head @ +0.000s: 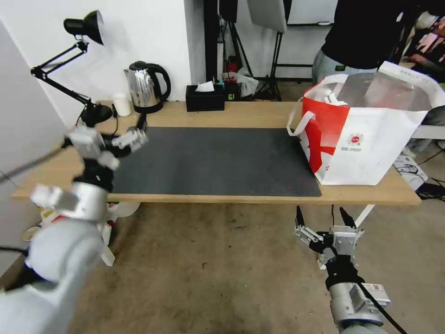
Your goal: Pick up the trash from the table and place it into the takeout bag.
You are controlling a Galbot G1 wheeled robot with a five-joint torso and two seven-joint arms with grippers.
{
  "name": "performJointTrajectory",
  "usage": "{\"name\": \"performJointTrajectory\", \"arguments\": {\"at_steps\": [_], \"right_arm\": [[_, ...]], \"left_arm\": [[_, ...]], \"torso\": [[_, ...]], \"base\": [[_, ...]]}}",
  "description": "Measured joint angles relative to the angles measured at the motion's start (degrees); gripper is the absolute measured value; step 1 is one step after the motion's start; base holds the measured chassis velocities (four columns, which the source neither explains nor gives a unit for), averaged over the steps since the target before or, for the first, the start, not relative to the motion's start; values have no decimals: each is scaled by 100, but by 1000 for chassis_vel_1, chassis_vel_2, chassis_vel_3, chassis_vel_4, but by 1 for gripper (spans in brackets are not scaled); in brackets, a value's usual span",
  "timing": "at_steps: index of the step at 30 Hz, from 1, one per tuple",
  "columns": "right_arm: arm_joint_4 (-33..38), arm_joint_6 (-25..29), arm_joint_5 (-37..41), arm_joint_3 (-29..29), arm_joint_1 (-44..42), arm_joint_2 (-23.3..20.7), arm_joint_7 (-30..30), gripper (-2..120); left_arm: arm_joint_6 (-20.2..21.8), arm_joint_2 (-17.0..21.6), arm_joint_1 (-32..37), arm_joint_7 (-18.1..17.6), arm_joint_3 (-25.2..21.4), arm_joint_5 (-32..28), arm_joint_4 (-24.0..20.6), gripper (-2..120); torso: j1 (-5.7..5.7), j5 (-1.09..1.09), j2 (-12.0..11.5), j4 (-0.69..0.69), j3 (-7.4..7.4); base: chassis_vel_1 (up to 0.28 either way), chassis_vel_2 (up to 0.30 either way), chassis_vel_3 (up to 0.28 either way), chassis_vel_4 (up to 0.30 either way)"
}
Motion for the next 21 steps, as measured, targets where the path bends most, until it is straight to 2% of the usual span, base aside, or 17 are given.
{"name": "performJointTrajectory", "arguments": {"at_steps": [2, 5, 12, 16, 21], "right_arm": [[0, 0, 0, 1, 0, 0, 0, 100], [1, 0, 0, 0, 0, 0, 0, 100], [0, 0, 0, 0, 0, 0, 0, 100], [0, 0, 0, 0, 0, 0, 0, 100], [0, 0, 0, 0, 0, 0, 0, 100]], "left_arm": [[-11, -315, 277, 37, 88, 169, -21, 100], [-30, -516, 513, 29, 203, 326, -33, 100], [-288, -1104, 1105, 20, 416, 1108, 6, 100], [-518, -1306, 1309, 87, 491, 1543, 109, 100], [-703, -1441, 1451, 111, 518, 1749, 192, 100]], "torso": [[0, 0, 0, 0, 0], [0, -2, 0, 1, 0], [0, -2, 0, 1, 0], [0, -2, 0, 1, 0], [0, -2, 0, 1, 1]], "base": [[0, 0, 0, 0], [0, 0, 0, 0], [0, 0, 0, 0], [0, 0, 0, 0], [0, 0, 0, 0]]}}
